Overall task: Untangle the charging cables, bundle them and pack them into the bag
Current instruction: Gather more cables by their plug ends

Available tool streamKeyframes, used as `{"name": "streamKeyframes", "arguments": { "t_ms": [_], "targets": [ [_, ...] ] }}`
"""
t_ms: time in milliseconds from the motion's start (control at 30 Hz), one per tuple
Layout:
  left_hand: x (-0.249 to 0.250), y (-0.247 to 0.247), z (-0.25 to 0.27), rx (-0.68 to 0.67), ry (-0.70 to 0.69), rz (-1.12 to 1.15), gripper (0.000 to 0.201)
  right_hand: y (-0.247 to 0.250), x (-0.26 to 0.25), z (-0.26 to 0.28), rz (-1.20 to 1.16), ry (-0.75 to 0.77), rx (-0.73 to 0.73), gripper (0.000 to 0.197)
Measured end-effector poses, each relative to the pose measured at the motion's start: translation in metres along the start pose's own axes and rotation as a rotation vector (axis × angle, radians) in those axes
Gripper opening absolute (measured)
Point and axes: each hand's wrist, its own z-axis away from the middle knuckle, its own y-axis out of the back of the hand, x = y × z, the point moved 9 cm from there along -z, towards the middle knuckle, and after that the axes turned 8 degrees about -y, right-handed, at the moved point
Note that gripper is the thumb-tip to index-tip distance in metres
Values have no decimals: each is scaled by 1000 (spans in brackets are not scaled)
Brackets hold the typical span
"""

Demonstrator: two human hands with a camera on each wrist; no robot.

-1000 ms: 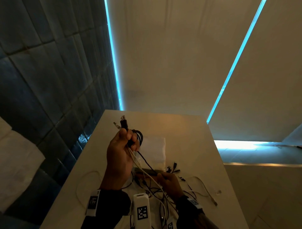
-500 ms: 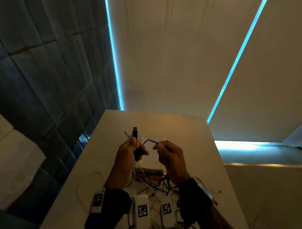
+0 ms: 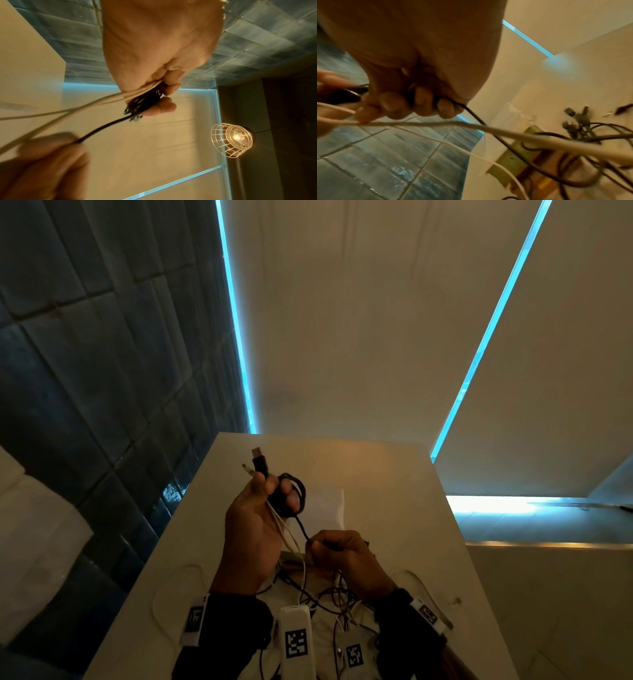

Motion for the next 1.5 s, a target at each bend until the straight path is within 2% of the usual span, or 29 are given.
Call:
{"name": "streamKeyframes", "arguments": {
  "t_ms": [67,200,333,600,900,1033,1133,1167,1267,1400,1500],
  "targets": [
    [4,-2,1,-12,-32,-8,35,10,13,-1,21,-10,55,27],
    [3,-5,2,-17,-61,-82,33,17,37,-3,19,-65,95,43],
    [5,-6,4,-8,-98,-118,31,21,50,-5,16,-101,135,34],
    [8,-4,8,-15,-124,-116,24,37,87,-13,148,-93,237,31],
    [12,-9,10,-18,-153,-150,25,51,116,-15,278,-147,299,41],
    [17,-6,10,14,-171,-149,23,55,129,-14,266,-169,324,25],
    [21,-2,8,12,-181,-166,24,58,135,-12,300,-194,358,28],
    [21,-1,7,13,-183,-180,26,60,138,-12,321,-207,372,35],
    [23,4,5,32,-201,-276,32,70,129,-5,348,-223,462,46],
    [24,14,-1,69,-202,-459,35,92,76,6,126,-151,668,27],
    [12,11,-2,53,-155,-525,36,88,11,6,-13,1,649,21]
  ]
}}
